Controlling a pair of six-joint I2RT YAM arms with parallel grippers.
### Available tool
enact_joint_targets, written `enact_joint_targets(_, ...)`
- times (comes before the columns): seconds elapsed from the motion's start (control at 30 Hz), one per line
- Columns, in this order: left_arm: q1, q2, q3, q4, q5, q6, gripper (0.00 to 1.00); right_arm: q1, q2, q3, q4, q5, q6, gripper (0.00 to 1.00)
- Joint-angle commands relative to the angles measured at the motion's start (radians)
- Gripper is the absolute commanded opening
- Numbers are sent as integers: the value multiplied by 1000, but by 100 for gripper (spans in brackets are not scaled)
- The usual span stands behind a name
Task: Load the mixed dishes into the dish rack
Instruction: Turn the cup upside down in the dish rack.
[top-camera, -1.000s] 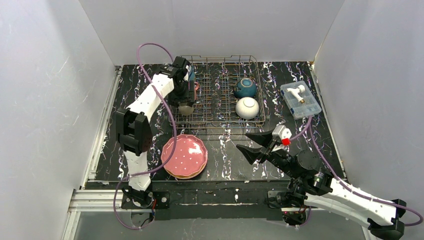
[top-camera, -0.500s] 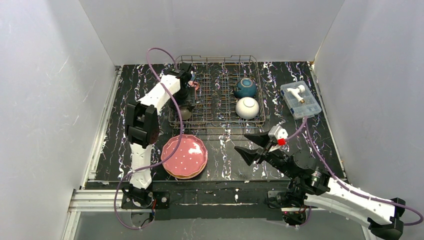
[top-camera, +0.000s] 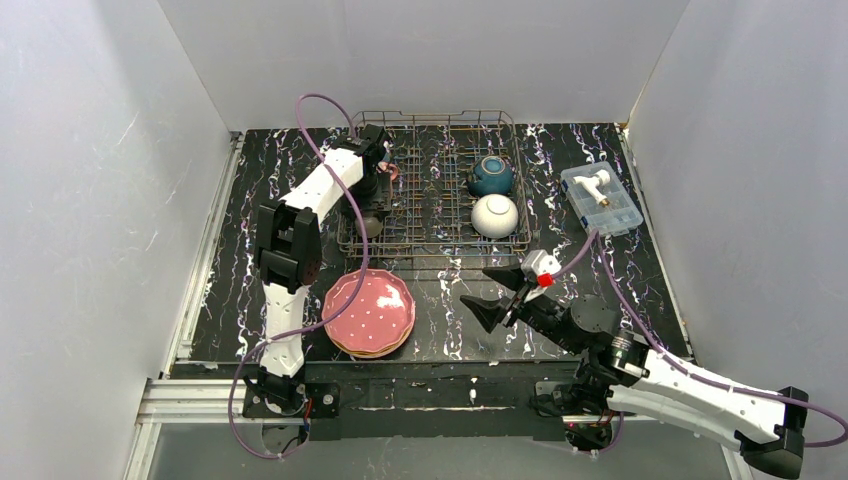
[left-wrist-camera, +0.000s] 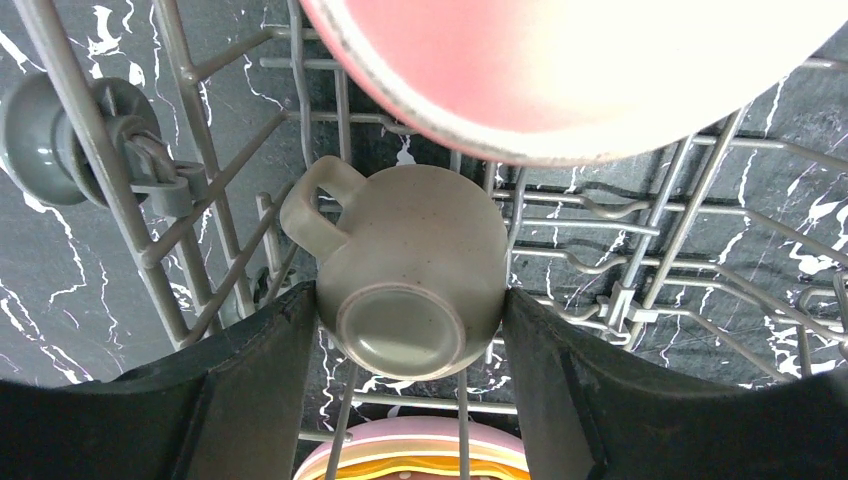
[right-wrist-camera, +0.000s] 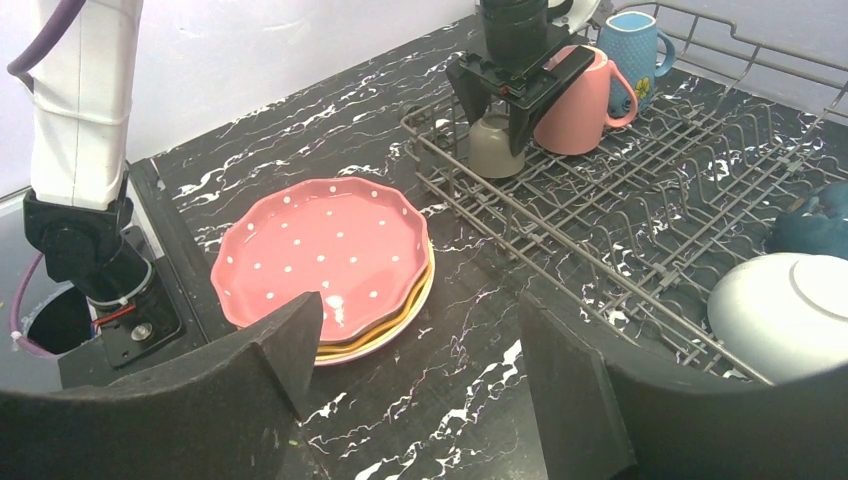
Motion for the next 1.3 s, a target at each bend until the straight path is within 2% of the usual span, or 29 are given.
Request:
enact_joint_targets(0.0,4,-5,36,-15,-41,-2,11,-1,15,8,82,6,-2,81)
enact_joint_targets(0.07,3,0,37,-16,-38,-4,19,-1,22,7,87,8,-2,82)
enact_joint_targets(0.33,4,4,36,-15,-29,-4,42,-1,26,1,89,14,9,85)
enact_joint_targets(0.53,4,11,30,-16,-18,-5,53,-1,18,-6,87,18,17,87)
enact_joint_targets(0.63,4,12,24,-15,-19,-6,63,-1,9,-11,84,19,22,88)
enact_joint_targets(0.77,4,9,19,-15,-21,-7,65,-1,-1,-14,76,23,26,88)
enact_joint_targets(0.83,3,6,17,-15,-25,-7,76,-1,-7,-14,71,24,27,88)
enact_joint_targets(0.87,4,3,14,-15,-25,-7,91,-1,-10,-13,68,25,27,89)
enact_joint_targets(0.9,4,2,13,-15,-25,-7,97,-1,-12,-12,66,27,28,89)
enact_joint_targets(1.27,2,-47,14,-15,-11,-6,98,-1,-1,10,47,30,32,90)
